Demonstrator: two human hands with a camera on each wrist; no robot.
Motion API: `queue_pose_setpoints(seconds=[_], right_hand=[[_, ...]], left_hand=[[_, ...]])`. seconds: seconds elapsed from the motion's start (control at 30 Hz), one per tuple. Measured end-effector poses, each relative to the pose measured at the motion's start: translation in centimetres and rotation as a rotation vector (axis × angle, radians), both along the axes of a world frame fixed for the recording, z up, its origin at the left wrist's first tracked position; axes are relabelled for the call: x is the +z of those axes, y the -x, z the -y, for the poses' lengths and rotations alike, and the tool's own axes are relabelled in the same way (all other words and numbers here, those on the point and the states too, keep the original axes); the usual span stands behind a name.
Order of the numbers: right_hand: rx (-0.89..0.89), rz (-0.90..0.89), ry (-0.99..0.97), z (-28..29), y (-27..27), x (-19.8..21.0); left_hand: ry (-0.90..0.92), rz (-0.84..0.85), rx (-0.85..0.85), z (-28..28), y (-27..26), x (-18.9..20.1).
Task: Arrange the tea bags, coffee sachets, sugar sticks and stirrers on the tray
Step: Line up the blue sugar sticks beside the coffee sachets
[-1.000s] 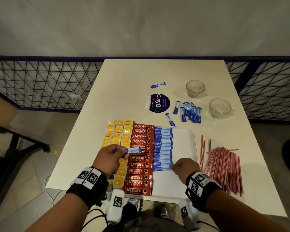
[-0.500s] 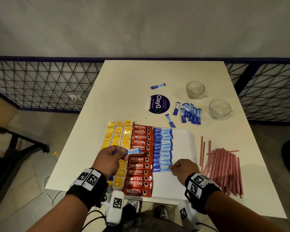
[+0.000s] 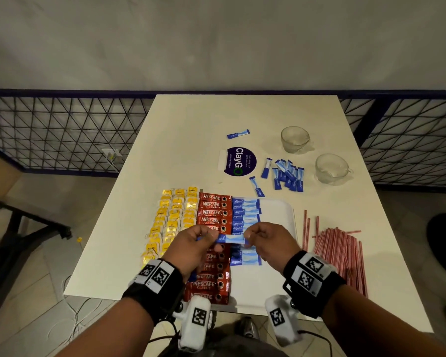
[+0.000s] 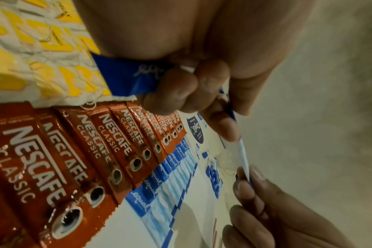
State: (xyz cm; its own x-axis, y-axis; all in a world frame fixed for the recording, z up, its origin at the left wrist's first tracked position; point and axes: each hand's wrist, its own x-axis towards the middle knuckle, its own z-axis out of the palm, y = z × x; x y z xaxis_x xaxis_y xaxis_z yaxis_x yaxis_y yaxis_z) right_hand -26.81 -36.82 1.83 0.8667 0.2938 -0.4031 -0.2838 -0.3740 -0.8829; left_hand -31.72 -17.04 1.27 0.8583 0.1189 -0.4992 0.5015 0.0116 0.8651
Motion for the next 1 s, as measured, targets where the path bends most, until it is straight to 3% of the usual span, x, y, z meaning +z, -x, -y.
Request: queue_pose_setpoints(seconds=[0.33,0.5,0.73,0.87,1.0], right_hand=[[-0.080,-0.059,-0.065,1.9,0.3,-0.5],[0.020,-0.029,0.030,2.4,0.4,-1.6],[0.108,-0.132,0.218,4.5,1.7,-4.6],[0.114,-0.185,0.294,4.4,2.1,-5.6],[0.129,-0.183,0.376,4.1,2.4,-6.0]], left_hand=[[-0.086,-0.043,-0.032,1.3,-0.5,-1.0],[-0.116,-0.061,-0.038,0.8,-0.2,-0.9],[-0.558,-0.103,0.289,-9.6,1.6,-1.8],[-0.862,-0.310,0.210,-14.0,3.3,-4.3],[-0.903,-0.424,0.117,-14.6,4.6,-6.2]])
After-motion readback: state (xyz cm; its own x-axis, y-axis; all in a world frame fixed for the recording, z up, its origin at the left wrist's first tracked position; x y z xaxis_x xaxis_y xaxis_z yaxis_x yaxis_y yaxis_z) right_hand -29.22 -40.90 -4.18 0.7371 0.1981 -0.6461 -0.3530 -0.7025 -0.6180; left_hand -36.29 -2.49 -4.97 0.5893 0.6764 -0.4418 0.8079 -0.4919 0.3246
